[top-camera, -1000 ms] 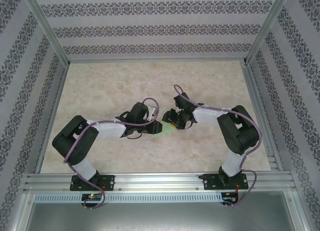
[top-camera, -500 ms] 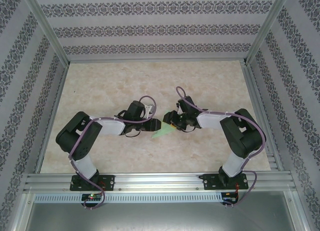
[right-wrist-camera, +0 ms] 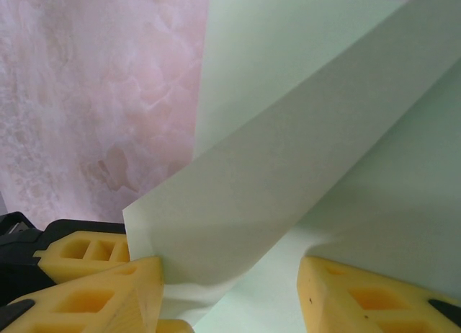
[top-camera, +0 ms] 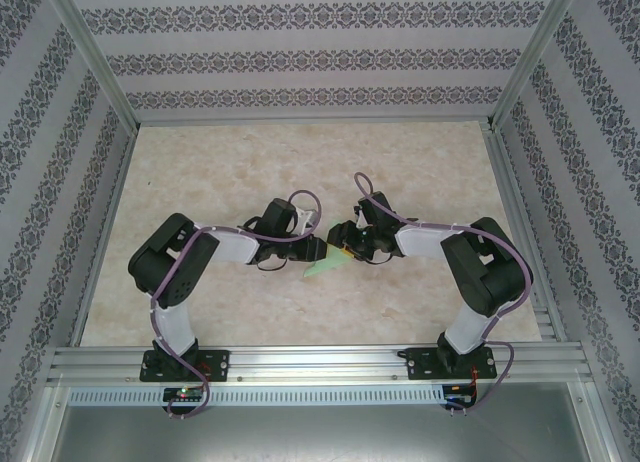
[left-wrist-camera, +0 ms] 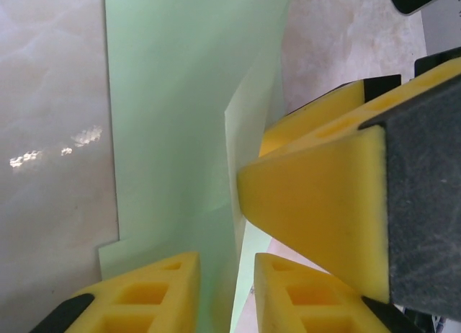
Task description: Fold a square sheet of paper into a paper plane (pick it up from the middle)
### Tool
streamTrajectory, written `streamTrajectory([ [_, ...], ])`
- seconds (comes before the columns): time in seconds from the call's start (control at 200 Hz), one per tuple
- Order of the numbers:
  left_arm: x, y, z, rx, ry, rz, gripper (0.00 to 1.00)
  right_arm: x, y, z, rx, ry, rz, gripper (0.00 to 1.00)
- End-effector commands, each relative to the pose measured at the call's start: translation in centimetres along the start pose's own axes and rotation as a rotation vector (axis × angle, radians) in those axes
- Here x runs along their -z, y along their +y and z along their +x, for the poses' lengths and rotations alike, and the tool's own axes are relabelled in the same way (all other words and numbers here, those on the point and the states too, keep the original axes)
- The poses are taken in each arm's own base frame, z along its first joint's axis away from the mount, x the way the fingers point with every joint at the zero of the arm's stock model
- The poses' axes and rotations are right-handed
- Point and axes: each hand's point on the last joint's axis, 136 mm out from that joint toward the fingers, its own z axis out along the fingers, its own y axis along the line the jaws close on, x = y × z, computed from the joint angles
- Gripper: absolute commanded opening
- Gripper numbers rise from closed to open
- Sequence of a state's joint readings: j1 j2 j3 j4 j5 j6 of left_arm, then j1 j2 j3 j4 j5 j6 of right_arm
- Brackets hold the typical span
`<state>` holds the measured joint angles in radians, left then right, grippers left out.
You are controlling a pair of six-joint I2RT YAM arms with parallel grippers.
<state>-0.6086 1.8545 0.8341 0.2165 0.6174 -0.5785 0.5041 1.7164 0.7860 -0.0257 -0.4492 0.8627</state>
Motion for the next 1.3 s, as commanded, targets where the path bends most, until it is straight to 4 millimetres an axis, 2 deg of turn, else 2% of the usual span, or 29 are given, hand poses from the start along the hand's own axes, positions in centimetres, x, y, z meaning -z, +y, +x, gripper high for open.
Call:
streamTrajectory([
  [0.0,-0.3,-0.8,-1.3,-0.058,-0.022,0.041,0.24,-0.1,-2.1,1.0,-0.038,0.03,0.052,0.53],
  [0.265,-0.7,-1.0,-1.2,-0.066,-0.007,0.067,0.07,0.8,-1.0,0.6,-0.007,0.017,0.004,0.52],
  [0.39,-0.8,-1.1,-1.2,-0.065,-0.003,0.074,0.04,1.8,-0.1,0.3,0.025,-0.001,-0.026,0.52],
  [0.565,-0.8,-1.0,-1.1,-0.06,-0.003,0.07,0.04,3.2,0.9,0.1,0.057,-0.031,-0.057,0.51],
  [0.649,-0.8,-1.0,-1.1,-0.059,-0.003,0.07,0.05,3.3,0.8,-0.2,0.047,-0.042,-0.048,0.51],
  [0.899,-0.7,-1.1,-1.2,-0.068,-0.008,0.075,0.07,2.2,0.2,-1.0,-0.008,-0.041,-0.016,0.5],
  [1.299,-0.6,-1.6,-0.9,-0.074,0.003,0.103,0.19,1.1,-1.0,-1.4,-0.051,-0.041,0.033,0.5],
])
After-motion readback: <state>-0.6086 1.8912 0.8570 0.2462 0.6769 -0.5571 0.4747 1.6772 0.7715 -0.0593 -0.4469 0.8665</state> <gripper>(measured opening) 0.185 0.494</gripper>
